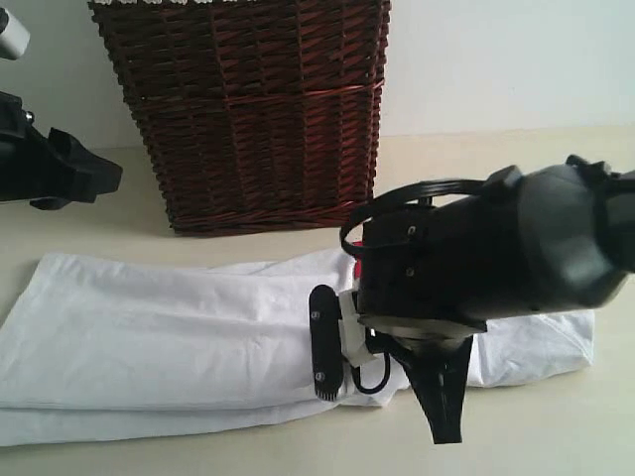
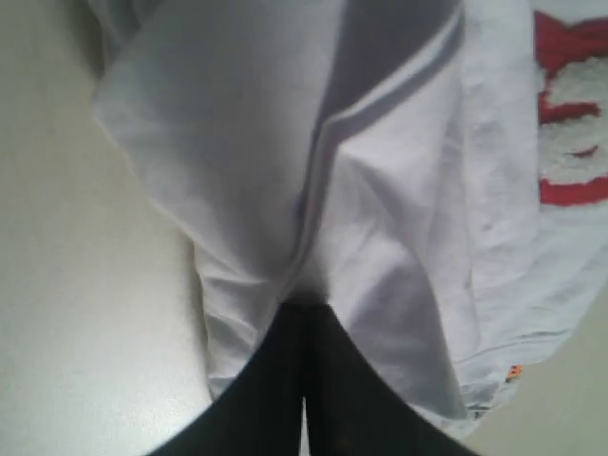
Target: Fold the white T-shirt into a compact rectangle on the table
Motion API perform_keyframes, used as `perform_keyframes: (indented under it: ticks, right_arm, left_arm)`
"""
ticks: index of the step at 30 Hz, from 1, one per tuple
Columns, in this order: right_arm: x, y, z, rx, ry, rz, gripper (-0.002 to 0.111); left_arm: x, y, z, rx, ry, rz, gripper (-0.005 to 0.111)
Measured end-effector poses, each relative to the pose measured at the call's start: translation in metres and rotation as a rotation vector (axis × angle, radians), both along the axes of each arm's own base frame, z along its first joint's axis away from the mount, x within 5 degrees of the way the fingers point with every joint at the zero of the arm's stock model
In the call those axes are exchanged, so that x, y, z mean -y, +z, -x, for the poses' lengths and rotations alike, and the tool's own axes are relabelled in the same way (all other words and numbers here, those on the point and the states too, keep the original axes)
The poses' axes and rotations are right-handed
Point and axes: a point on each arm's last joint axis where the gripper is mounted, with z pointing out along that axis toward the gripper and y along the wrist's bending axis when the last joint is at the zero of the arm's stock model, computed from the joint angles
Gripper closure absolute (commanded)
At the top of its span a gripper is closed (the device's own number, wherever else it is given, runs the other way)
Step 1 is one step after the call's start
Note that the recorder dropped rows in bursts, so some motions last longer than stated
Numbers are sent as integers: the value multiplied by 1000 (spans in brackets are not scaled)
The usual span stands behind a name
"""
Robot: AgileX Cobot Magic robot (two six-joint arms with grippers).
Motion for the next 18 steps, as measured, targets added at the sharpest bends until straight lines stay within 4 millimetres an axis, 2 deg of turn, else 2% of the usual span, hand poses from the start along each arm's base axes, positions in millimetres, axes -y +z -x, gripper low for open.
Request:
perform_keyframes:
  ticks: [3, 12, 18]
  right_arm:
    - [-1, -2, 1, -22, -2, -3, 108]
    - [-9, 7, 16, -187, 17, -104, 108]
    - [1, -3, -2, -80, -56, -37, 108]
  left_arm:
    - [0, 0, 0, 0, 0, 0, 62]
    - [0, 0, 0, 0, 0, 0, 62]
    - [0, 0, 0, 0, 0, 0, 62]
